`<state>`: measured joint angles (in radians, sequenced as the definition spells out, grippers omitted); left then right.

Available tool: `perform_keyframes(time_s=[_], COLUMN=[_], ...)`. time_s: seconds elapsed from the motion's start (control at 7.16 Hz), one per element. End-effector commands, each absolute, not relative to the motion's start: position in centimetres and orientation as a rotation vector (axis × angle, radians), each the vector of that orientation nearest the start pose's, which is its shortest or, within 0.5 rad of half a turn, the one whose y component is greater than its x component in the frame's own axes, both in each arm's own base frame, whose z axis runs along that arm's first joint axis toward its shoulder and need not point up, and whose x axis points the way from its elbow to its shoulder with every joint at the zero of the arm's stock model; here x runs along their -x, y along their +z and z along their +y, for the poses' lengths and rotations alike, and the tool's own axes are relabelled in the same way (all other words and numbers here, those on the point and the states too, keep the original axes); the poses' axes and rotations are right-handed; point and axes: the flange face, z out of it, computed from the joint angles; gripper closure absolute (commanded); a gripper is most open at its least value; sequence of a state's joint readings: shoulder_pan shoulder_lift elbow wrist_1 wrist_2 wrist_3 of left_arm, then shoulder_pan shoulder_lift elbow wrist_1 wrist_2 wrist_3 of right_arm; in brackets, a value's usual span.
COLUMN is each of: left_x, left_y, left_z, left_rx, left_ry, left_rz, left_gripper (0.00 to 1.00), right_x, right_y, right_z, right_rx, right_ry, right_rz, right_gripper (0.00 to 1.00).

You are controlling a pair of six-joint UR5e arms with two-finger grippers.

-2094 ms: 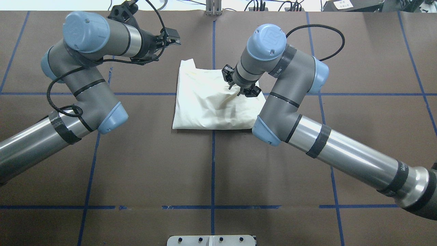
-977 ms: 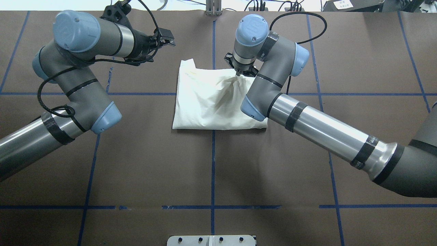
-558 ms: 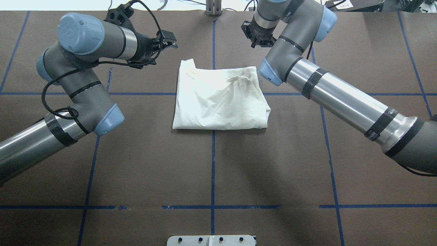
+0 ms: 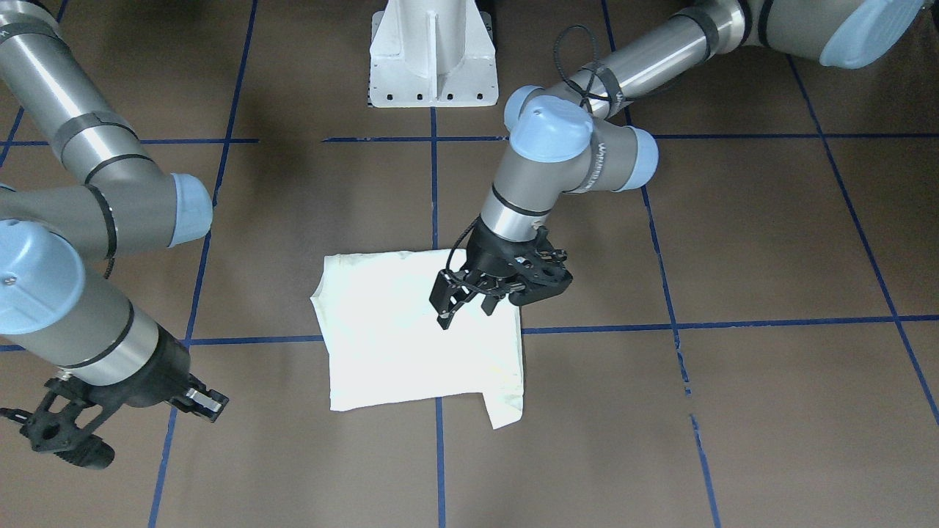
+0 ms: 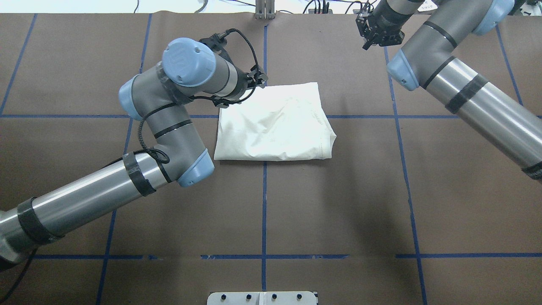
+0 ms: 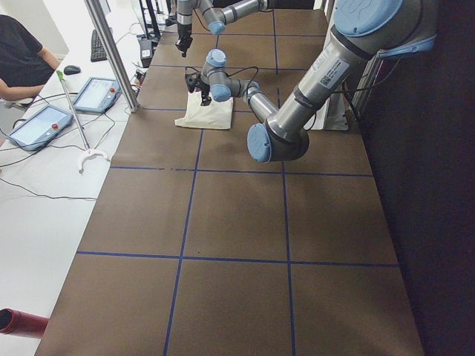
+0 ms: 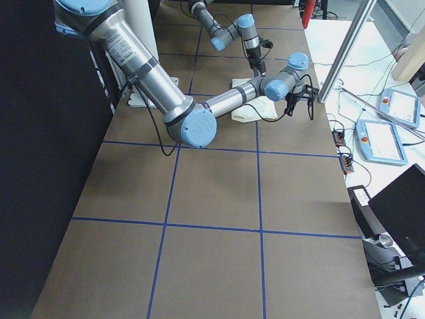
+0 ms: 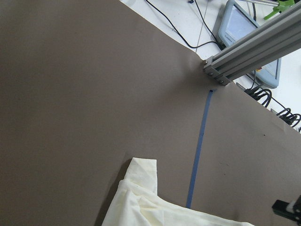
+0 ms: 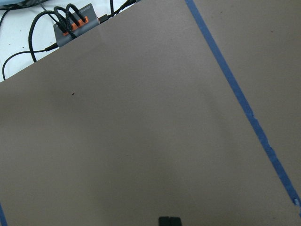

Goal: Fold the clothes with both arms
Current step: 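Press and smooth the bundle with the left gripper while the right arm withdraws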

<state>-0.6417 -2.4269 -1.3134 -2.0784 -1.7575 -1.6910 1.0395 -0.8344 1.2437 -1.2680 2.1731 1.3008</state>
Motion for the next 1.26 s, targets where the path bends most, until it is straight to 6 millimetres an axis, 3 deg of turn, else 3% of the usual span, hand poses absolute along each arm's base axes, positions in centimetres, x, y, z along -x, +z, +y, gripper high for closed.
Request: perform_keyframes(time_s=[0.0, 0.28, 0.42, 0.56, 0.7, 0.84, 1.12], left_x=[-61.1, -64.2, -64.4, -65.1, -65.1, -63.7, -59.0], left_y=[15.9, 15.7, 15.7, 17.0, 19.1, 20.4, 20.5], left_z=[-51.6, -51.6, -51.6, -52.3, -54.7, -58.2, -63.7], left_rx=[-0.152, -0.171, -0.176, -0.202, -0.235, -0.284, -0.362], left_ry=[-0.405, -0.308, -0.298, -0.259, -0.260, -0.251, -0.251], left_rz=[1.068, 1.024, 1.024, 0.992, 1.002, 0.991, 0.957], left_gripper=[1.00, 1.00, 1.00, 1.00, 1.00, 1.00, 1.00], right_x=[30.9, 30.8, 30.8, 30.8, 30.9, 30.9, 31.1], right_y=[32.9, 33.1, 33.3, 33.3, 33.4, 33.3, 33.4], right_z=[-69.7, -69.5, -69.5, -69.5, -69.4, -69.4, -69.2], right_rx=[0.038, 0.036, 0.037, 0.037, 0.037, 0.037, 0.041], right_ry=[0.492, 0.492, 0.494, 0.494, 0.495, 0.496, 0.496], right_rz=[-0.918, -0.917, -0.914, -0.914, -0.913, -0.914, -0.913], right_gripper=[1.00, 1.00, 1.00, 1.00, 1.00, 1.00, 1.00])
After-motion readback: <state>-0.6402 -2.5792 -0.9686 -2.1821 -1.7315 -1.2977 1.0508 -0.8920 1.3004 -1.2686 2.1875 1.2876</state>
